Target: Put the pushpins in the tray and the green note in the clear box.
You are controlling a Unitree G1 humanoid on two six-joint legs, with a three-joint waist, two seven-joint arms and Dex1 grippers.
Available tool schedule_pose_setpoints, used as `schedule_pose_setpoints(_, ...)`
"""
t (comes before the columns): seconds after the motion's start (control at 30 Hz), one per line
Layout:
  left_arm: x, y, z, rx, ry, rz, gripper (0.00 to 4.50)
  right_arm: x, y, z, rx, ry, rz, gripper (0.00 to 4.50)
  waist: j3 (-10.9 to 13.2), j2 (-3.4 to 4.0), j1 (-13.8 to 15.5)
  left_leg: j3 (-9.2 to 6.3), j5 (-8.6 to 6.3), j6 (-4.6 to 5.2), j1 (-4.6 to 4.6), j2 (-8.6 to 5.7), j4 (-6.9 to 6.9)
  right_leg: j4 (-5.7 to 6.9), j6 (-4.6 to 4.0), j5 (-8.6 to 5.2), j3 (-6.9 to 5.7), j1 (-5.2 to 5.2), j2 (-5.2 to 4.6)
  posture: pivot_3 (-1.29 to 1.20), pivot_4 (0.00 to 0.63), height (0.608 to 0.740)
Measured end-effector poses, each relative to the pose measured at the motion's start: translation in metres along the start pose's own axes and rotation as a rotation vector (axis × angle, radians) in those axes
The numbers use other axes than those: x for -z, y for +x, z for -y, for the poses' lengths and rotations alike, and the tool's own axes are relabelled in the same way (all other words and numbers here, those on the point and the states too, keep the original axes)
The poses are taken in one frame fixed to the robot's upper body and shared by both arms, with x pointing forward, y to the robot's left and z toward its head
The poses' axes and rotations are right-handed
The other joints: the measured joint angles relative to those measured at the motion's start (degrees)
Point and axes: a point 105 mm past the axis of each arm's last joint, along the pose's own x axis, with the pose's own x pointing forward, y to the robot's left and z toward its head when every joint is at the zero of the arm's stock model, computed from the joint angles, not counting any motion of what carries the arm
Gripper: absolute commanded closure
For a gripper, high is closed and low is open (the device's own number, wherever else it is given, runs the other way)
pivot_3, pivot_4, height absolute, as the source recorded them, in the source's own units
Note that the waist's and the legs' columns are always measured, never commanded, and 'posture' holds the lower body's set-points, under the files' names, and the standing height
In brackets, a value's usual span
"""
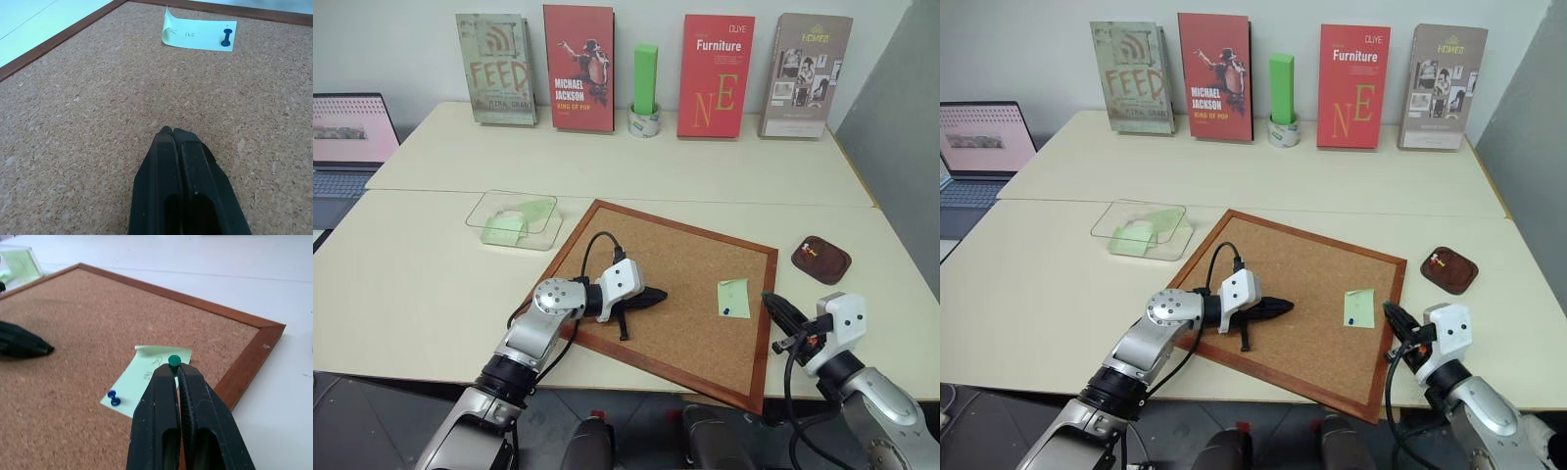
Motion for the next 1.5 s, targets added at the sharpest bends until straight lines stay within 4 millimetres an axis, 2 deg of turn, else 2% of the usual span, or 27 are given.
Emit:
schedule_pose_setpoints(0.07,0.000,0.000,-0.001,-0.001,-0.001,-0.002,4.50,-0.018,0.008,0.013,0.057,-0.033,0.065,4.45,0.0,0.00,0.0,0.01,0.00,0.00,0.02,0.00,0.02,0.00,0.00,0.00,0.00,0.01,0.00,0.00,0.150,0.740)
schedule_pose_setpoints(0.13,0.000,0.000,-0.001,0.000,-0.001,-0.001,4.50,-0.029,0.012,0.027,0.097,-0.103,0.076,4.45,0.0,0.00,0.0,0.01,0.00,0.00,0.04,0.00,0.02,0.00,0.01,0.00,0.00,0.04,0.00,0.00,0.150,0.740)
schedule_pose_setpoints(0.4,0.000,0.001,0.000,0.003,0.001,0.000,4.50,-0.005,0.018,0.097,0.288,-0.431,-0.178,4.45,0.0,0.06,0.1,0.01,0.00,0.01,0.06,-0.05,-0.02,0.01,0.02,0.01,0.01,0.07,0.00,0.00,0.150,0.740)
schedule_pose_setpoints(0.53,0.000,0.001,-0.001,0.000,0.000,-0.002,4.50,0.004,0.026,0.113,0.293,-0.554,-0.258,4.45,0.0,0.06,0.0,0.03,0.01,0.02,0.11,-0.05,0.00,0.02,0.03,0.02,0.03,0.11,0.00,0.00,0.150,0.740)
schedule_pose_setpoints(0.67,0.000,0.001,-0.001,0.001,0.000,-0.001,4.50,0.012,0.037,0.122,0.276,-0.595,-0.303,4.45,0.0,0.06,0.0,0.05,0.01,0.02,0.12,-0.07,0.01,0.02,0.07,0.04,0.07,0.13,0.00,0.00,0.150,0.740)
schedule_pose_setpoints(0.73,0.000,0.001,-0.001,0.003,0.000,0.000,4.50,0.011,0.041,0.124,0.270,-0.601,-0.307,4.01,0.0,0.06,0.0,0.03,0.01,0.02,0.12,-0.07,0.00,0.02,0.09,0.06,0.05,0.15,0.00,0.00,0.150,0.740)
schedule_pose_setpoints(0.77,0.000,0.001,-0.001,0.003,0.000,0.000,4.50,0.011,0.043,0.125,0.267,-0.599,-0.307,3.96,0.0,0.07,0.0,0.03,0.01,0.02,0.12,-0.08,0.00,0.02,0.12,0.08,0.06,0.15,0.00,0.00,0.150,0.740)
schedule_pose_setpoints(1.13,0.000,0.002,-0.001,0.001,0.000,0.000,4.50,0.006,0.048,0.130,0.266,-0.604,-0.307,1.43,0.0,0.07,0.0,0.03,0.01,0.02,0.12,-0.09,0.01,0.02,0.16,0.10,0.08,0.17,0.00,0.00,0.150,0.740)
schedule_pose_setpoints(1.23,0.000,0.002,0.000,0.001,-0.001,0.001,4.50,-0.005,0.044,0.129,0.271,-0.594,-0.265,0.92,0.0,0.07,0.0,0.03,0.01,0.02,0.12,-0.09,0.01,0.03,0.17,0.11,0.08,0.17,0.00,0.00,0.150,0.740)
schedule_pose_setpoints(1.27,0.000,0.002,0.000,0.002,0.000,0.002,4.50,-0.009,0.041,0.124,0.252,-0.559,-0.236,0.92,0.0,0.07,0.0,0.00,0.01,0.02,0.11,-0.09,0.00,0.04,0.17,0.11,0.06,0.17,0.00,0.00,0.150,0.740)
schedule_pose_setpoints(1.33,0.000,0.002,0.000,0.001,-0.002,0.002,4.50,-0.012,0.039,0.096,0.152,-0.473,-0.168,0.92,-0.1,0.06,0.0,-0.11,0.01,0.02,0.15,-0.07,-0.01,0.06,0.17,0.11,-0.01,0.24,0.04,0.00,0.150,0.740)
schedule_pose_setpoints(1.5,0.000,0.002,0.000,-0.006,-0.004,0.002,4.50,-0.008,0.029,0.043,-0.026,-0.313,-0.082,0.92,-0.1,0.08,0.0,-0.11,0.01,0.02,0.14,-0.08,0.01,0.03,0.16,0.10,0.01,0.24,0.03,0.00,0.150,0.740)
